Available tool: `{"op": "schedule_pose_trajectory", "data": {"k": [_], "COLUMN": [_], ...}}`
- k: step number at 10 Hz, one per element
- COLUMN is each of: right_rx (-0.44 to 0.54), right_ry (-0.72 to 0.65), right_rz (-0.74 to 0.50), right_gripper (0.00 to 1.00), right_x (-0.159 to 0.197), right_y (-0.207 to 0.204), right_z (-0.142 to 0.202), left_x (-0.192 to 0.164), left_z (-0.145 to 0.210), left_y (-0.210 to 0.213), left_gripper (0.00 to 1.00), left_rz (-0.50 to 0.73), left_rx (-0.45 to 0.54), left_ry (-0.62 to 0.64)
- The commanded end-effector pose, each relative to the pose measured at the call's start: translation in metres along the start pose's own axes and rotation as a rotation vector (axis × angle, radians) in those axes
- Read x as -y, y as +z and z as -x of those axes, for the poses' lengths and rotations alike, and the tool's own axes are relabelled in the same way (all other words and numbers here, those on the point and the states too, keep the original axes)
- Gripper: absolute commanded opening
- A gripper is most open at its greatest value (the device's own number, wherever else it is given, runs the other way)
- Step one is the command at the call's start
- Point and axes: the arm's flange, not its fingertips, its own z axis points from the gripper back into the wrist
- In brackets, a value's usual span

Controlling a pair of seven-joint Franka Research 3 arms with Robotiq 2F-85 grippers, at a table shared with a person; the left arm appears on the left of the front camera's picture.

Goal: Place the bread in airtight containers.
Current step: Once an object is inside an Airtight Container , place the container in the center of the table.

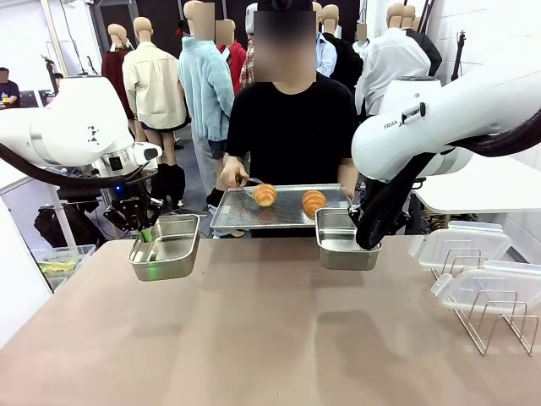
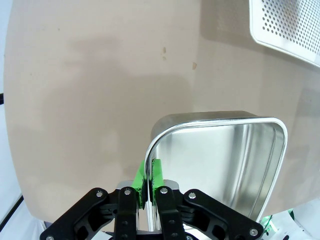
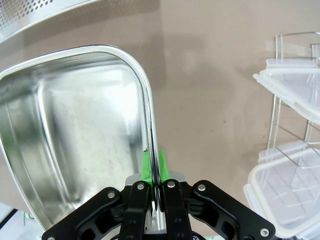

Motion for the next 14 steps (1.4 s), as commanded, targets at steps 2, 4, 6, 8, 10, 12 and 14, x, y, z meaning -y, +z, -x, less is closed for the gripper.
{"op": "schedule_pose_trajectory", "data": {"k": [2,4,6,8,10,12,14], "right_rx": [0.003,0.003,0.003,0.003,0.003,0.003,0.003], "right_ry": [0.007,0.007,0.007,0.007,0.007,0.007,0.007], "right_rz": [-0.003,-0.003,-0.003,-0.003,-0.003,-0.003,-0.003], "right_gripper": [0.00,0.00,0.00,0.00,0.00,0.00,0.00], "right_x": [-0.0009,-0.0009,-0.0009,-0.0009,-0.0009,-0.0009,-0.0009], "right_y": [0.0013,0.0013,0.0013,0.0013,0.0013,0.0013,0.0013], "right_z": [0.0001,0.0001,0.0001,0.0001,0.0001,0.0001,0.0001], "left_x": [-0.0006,-0.0006,-0.0006,-0.0006,-0.0006,-0.0006,-0.0006], "left_z": [0.0008,0.0008,0.0008,0.0008,0.0008,0.0008,0.0008], "left_y": [0.0019,0.0019,0.0019,0.0019,0.0019,0.0019,0.0019], "left_gripper": [0.00,0.00,0.00,0.00,0.00,0.00,0.00], "left_rz": [-0.011,-0.011,-0.011,-0.011,-0.011,-0.011,-0.011], "left_rx": [0.006,0.006,0.006,0.006,0.006,0.006,0.006], "left_ry": [-0.005,-0.005,-0.005,-0.005,-0.005,-0.005,-0.005]}}
